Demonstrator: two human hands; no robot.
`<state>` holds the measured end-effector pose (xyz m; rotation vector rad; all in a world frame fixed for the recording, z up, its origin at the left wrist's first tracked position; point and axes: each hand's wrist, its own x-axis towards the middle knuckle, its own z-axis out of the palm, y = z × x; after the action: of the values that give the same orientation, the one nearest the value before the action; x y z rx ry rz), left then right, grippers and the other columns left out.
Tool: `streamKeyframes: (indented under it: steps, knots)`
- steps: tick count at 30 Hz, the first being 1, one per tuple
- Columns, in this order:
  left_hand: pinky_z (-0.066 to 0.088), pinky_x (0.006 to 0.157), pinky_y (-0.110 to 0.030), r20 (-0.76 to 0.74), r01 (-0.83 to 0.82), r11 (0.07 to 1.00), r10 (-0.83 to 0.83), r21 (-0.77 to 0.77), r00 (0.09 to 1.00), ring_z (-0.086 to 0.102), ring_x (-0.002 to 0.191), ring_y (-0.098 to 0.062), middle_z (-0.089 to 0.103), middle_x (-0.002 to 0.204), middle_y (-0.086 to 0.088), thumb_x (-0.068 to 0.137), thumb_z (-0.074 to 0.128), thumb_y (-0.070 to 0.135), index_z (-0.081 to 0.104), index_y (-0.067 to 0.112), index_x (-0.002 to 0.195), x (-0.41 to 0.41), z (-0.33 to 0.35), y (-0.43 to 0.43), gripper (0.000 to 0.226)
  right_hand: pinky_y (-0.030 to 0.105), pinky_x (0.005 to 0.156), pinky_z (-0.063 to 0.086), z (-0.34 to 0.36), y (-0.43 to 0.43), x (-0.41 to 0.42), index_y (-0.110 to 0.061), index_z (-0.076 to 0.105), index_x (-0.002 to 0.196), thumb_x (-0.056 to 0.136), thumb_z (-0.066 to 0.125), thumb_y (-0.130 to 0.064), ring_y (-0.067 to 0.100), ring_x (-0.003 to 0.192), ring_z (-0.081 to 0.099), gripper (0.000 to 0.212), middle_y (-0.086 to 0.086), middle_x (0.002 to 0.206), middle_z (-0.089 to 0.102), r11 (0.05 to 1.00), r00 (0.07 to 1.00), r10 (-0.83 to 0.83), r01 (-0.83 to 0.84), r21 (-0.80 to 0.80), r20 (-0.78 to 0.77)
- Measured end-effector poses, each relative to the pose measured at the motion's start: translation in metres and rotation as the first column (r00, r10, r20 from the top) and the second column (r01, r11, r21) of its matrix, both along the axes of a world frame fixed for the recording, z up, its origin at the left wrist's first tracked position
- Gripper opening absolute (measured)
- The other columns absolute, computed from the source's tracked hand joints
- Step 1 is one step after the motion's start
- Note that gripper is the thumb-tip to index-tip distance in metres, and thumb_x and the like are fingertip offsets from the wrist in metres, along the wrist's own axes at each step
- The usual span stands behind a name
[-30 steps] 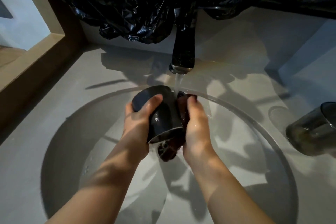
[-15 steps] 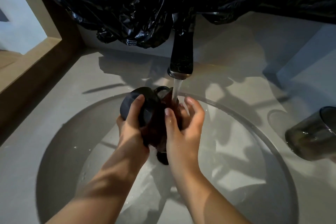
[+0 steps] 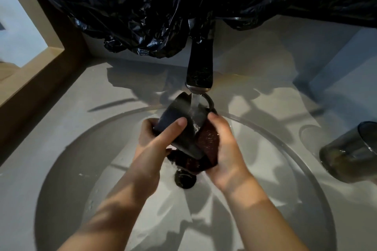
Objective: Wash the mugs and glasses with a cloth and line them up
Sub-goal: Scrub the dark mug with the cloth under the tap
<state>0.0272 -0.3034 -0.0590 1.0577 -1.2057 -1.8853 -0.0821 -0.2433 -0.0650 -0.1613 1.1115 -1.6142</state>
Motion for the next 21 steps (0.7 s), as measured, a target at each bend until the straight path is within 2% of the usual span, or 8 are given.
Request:
streamKeyframes:
  steps: [5,8,10,13,16,17,19,21]
  knots:
    - [0.059,0.062,-0.042,0.019,0.387,0.921,-0.388,0.047,0.921,0.072,0.081,-0.024,0.073,0.087,0.001,0.055,0.075,0.029,0.054,0.043,0.110,0.020,0.008,-0.018,0.061,0.036,0.072,0.053,0.008,0.012,-0.020,-0.025,0.066,0.100,0.067,0.067,-0.034,0.024,0.085,0.069,0.034,0.008,0.092,0.071,0.978,0.958,0.206,-0.208,0.008,-0.198]
    - [0.055,0.050,-0.032,0.039,0.340,0.930,-0.349,0.139,0.936,0.072,0.065,-0.020,0.071,0.081,-0.004,0.054,0.071,0.024,0.060,0.032,0.102,0.016,0.005,-0.015,0.051,0.029,0.067,0.052,0.006,0.010,-0.010,-0.031,0.060,0.099,0.086,0.059,-0.031,0.019,0.085,0.066,0.013,0.003,0.094,0.068,0.985,0.927,0.168,-0.146,0.088,-0.336]
    - [0.051,0.044,-0.028,0.036,0.260,0.930,-0.278,0.262,0.960,0.069,0.057,-0.020,0.070,0.073,-0.004,0.045,0.073,0.031,0.062,0.020,0.099,0.014,0.003,-0.013,0.056,0.027,0.073,0.053,0.005,0.007,0.001,-0.039,0.052,0.104,0.090,0.058,-0.032,0.016,0.093,0.062,0.017,0.002,0.106,0.063,0.988,0.863,0.153,-0.124,0.092,-0.482]
    - [0.050,0.043,-0.025,0.000,0.184,0.877,-0.205,0.445,0.979,0.062,0.063,-0.022,0.066,0.071,-0.006,0.051,0.063,0.040,0.064,0.016,0.095,0.013,0.002,-0.012,0.051,0.032,0.103,0.043,0.000,0.009,0.012,-0.048,0.044,0.112,0.076,0.059,-0.037,0.017,0.122,0.049,0.040,-0.001,0.132,0.049,0.987,0.715,0.142,-0.156,0.042,-0.685]
    - [0.050,0.041,-0.025,-0.103,0.190,0.823,-0.159,0.536,0.982,0.059,0.063,-0.022,0.067,0.064,-0.006,0.052,0.064,0.037,0.065,0.016,0.085,0.013,0.003,-0.013,0.040,0.014,0.109,0.024,-0.001,0.012,0.018,-0.064,0.039,0.110,0.075,0.055,-0.039,-0.003,0.138,0.019,0.045,-0.021,0.149,0.023,0.975,0.479,0.176,-0.208,0.083,-0.860]
    - [0.050,0.041,-0.026,-0.111,0.207,0.829,-0.174,0.520,0.978,0.061,0.061,-0.021,0.068,0.064,-0.005,0.052,0.065,0.037,0.065,0.016,0.085,0.014,0.003,-0.013,0.039,0.008,0.105,0.022,0.001,0.012,0.019,-0.065,0.039,0.109,0.076,0.056,-0.040,-0.009,0.136,0.017,0.045,-0.025,0.146,0.021,0.974,0.467,0.173,-0.213,0.080,-0.867]
    - [0.051,0.042,-0.027,-0.046,0.255,0.890,-0.257,0.378,0.965,0.065,0.057,-0.018,0.069,0.063,-0.003,0.048,0.068,0.034,0.064,0.017,0.091,0.016,0.004,-0.015,0.047,0.009,0.103,0.030,0.002,0.010,0.016,-0.056,0.046,0.112,0.078,0.062,-0.038,-0.005,0.131,0.032,0.042,-0.017,0.143,0.035,0.987,0.543,0.117,-0.160,0.035,-0.832]
    - [0.052,0.042,-0.027,0.053,0.304,0.933,-0.320,0.194,0.946,0.068,0.056,-0.017,0.071,0.064,-0.001,0.039,0.069,0.035,0.063,0.026,0.095,0.018,0.005,-0.017,0.057,0.024,0.094,0.046,0.004,0.009,0.011,-0.042,0.054,0.110,0.086,0.065,-0.033,0.011,0.113,0.056,0.028,-0.004,0.124,0.057,0.998,0.759,0.056,-0.054,0.023,-0.649]
